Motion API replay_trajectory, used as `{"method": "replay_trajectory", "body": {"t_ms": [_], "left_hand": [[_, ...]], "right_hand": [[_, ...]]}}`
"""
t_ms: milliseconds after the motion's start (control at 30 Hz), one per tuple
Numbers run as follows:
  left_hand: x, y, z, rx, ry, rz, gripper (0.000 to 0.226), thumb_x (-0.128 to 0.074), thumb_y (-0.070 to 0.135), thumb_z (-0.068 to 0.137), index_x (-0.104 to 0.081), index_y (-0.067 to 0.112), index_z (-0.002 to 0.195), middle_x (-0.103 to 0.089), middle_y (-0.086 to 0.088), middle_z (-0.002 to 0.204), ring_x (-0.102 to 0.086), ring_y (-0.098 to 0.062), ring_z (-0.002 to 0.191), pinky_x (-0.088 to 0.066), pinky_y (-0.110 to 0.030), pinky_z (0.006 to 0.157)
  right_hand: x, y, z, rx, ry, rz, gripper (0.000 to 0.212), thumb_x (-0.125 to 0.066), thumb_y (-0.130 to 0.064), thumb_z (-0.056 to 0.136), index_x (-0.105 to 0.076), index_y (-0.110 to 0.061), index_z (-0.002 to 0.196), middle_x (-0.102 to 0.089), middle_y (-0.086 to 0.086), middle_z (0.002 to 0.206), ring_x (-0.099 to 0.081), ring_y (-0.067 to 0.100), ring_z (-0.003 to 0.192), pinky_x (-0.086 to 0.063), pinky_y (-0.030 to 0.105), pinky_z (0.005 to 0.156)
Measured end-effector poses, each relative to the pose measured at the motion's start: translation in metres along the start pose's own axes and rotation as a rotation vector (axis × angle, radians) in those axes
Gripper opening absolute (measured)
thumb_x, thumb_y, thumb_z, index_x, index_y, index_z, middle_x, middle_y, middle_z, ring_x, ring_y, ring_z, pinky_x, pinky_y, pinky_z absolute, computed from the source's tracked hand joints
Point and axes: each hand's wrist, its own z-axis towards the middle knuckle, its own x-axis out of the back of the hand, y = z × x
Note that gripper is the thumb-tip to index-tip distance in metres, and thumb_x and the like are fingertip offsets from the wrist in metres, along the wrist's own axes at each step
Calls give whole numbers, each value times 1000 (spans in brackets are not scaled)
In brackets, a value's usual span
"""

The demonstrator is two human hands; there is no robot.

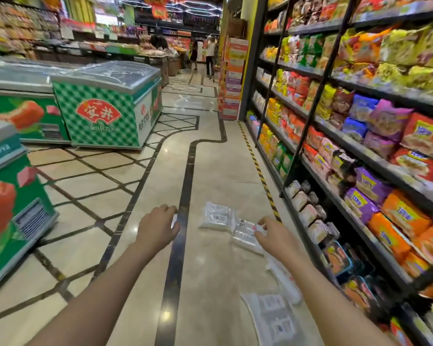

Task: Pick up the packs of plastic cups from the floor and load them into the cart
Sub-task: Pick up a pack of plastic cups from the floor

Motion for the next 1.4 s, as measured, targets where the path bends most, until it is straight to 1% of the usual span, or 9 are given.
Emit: {"method": "replay_trajectory", "body": {"t_ms": [167,333,567,667,767,900,1033,1233,1400], "left_hand": [[-30,-37,150,-29,-29,-1,34,-41,32,94,-52,14,120,-60,-7,117,-58,-26,105,-46,-34,81],[-78,-61,275,-38,-136,-14,33,-45,29,92,-51,12,120,-58,-9,116,-55,-28,106,-46,-38,83],[-195,-98,427,-19,-249,-25,33,-45,28,91,-52,11,119,-58,-11,113,-56,-31,102,-49,-39,80],[-252,-110,490,-29,-312,-19,35,-45,29,92,-51,12,121,-57,-11,117,-55,-31,106,-46,-37,82],[-309,-121,549,-63,-320,-66,37,-43,31,90,-57,7,114,-61,-14,109,-59,-35,97,-51,-41,78],[-395,-128,617,-67,-440,-29,35,-48,26,92,-51,8,122,-56,-15,116,-54,-33,103,-45,-38,79],[-500,-134,672,-101,-479,-33,35,-48,24,91,-51,7,122,-55,-16,119,-54,-37,104,-45,-41,82],[-699,-162,728,-160,-524,-9,37,-47,26,91,-50,9,123,-51,-14,124,-51,-33,108,-49,-44,81],[-847,-167,773,-236,-545,-23,40,-48,24,91,-47,8,127,-44,-13,133,-47,-34,114,-42,-42,86]], "right_hand": [[-15,-34,150,-50,-21,28,38,-48,-36,92,-48,-19,126,-57,3,124,-55,22,113,-45,32,86],[-43,-47,282,-86,-72,52,37,-47,-35,92,-49,-18,125,-58,3,124,-55,22,112,-43,29,81],[-131,-33,458,-164,-196,62,32,-46,-29,93,-51,-16,122,-59,5,121,-56,25,110,-43,31,79],[-176,-21,529,-227,-261,118,34,-47,-26,92,-50,-14,124,-59,6,124,-54,25,114,-47,35,87],[-218,-7,593,-273,-283,158,35,-48,-25,92,-51,-13,124,-60,8,123,-55,27,114,-47,38,91],[-282,20,663,-336,-302,204,33,-50,-23,92,-53,-12,123,-62,9,119,-55,29,113,-46,36,88],[-366,61,721,-400,-342,207,35,-49,-25,93,-50,-14,126,-61,8,120,-56,30,112,-45,34,85],[-525,125,804,-560,-334,268,38,-48,-26,93,-47,-12,128,-60,11,119,-57,32,107,-45,34,84],[-655,172,848,-722,-287,314,42,-48,-28,93,-42,-9,130,-58,16,120,-55,35,110,-44,38,87]]}}
